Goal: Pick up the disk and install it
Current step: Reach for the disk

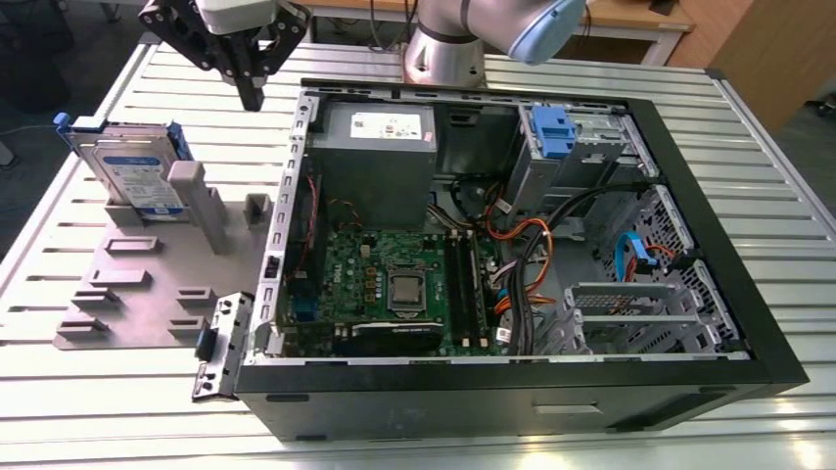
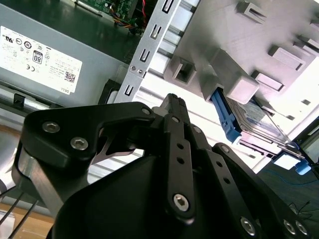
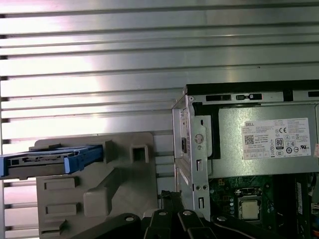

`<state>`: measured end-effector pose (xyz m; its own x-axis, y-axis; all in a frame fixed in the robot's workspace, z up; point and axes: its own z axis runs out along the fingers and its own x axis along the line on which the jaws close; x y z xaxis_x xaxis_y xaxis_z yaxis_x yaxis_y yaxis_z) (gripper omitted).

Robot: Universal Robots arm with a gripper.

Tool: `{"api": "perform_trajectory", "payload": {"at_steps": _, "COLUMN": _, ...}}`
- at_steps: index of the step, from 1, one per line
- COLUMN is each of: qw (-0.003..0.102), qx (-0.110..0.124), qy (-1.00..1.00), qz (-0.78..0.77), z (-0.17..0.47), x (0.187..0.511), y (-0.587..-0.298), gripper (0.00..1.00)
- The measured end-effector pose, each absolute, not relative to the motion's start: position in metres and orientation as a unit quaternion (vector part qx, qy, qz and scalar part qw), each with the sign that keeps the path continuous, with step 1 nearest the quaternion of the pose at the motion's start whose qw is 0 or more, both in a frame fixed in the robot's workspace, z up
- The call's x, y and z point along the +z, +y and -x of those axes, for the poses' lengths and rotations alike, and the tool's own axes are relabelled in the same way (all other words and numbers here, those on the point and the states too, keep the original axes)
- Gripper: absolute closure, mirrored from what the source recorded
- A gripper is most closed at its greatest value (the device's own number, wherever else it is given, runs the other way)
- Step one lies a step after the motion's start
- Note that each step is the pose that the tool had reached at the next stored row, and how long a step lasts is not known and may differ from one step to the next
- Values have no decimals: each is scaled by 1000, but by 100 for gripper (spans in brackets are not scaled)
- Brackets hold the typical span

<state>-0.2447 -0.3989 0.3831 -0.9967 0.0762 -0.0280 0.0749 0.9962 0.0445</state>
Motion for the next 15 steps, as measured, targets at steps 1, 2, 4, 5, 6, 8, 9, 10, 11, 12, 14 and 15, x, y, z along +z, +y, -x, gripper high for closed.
{"api": "perform_trajectory", "payload": {"at_steps": 1, "qw": 15, "qx": 22, "qy": 999, "qz": -38, "z": 245, "x": 383, "y": -399, "gripper": 89}}
{"api": "perform_trajectory", "payload": {"at_steps": 2, "qw": 15, "qx": 22, "qy": 999, "qz": -38, "z": 245, "x": 383, "y": -399, "gripper": 89}}
{"api": "perform_trajectory", "payload": {"at_steps": 4, "qw": 15, "qx": 22, "qy": 999, "qz": -38, "z": 245, "x": 382, "y": -399, "gripper": 89}}
{"api": "perform_trajectory", "payload": {"at_steps": 5, "qw": 15, "qx": 22, "qy": 999, "qz": -38, "z": 245, "x": 382, "y": -399, "gripper": 89}}
{"api": "perform_trajectory", "payload": {"at_steps": 6, "qw": 15, "qx": 22, "qy": 999, "qz": -38, "z": 245, "x": 382, "y": -399, "gripper": 89}}
{"api": "perform_trajectory", "payload": {"at_steps": 8, "qw": 15, "qx": 22, "qy": 999, "qz": -38, "z": 245, "x": 382, "y": -399, "gripper": 89}}
{"api": "perform_trajectory", "payload": {"at_steps": 9, "qw": 15, "qx": 22, "qy": 999, "qz": -38, "z": 245, "x": 382, "y": -399, "gripper": 89}}
{"api": "perform_trajectory", "payload": {"at_steps": 10, "qw": 15, "qx": 22, "qy": 999, "qz": -38, "z": 245, "x": 382, "y": -399, "gripper": 89}}
{"api": "perform_trajectory", "payload": {"at_steps": 11, "qw": 15, "qx": 22, "qy": 999, "qz": -38, "z": 245, "x": 382, "y": -399, "gripper": 89}}
{"api": "perform_trajectory", "payload": {"at_steps": 12, "qw": 15, "qx": 22, "qy": 999, "qz": -38, "z": 245, "x": 382, "y": -399, "gripper": 89}}
{"api": "perform_trajectory", "payload": {"at_steps": 14, "qw": 15, "qx": 22, "qy": 999, "qz": -38, "z": 245, "x": 381, "y": -399, "gripper": 89}}
{"api": "perform_trajectory", "payload": {"at_steps": 15, "qw": 15, "qx": 22, "qy": 999, "qz": -38, "z": 246, "x": 380, "y": -399, "gripper": 89}}
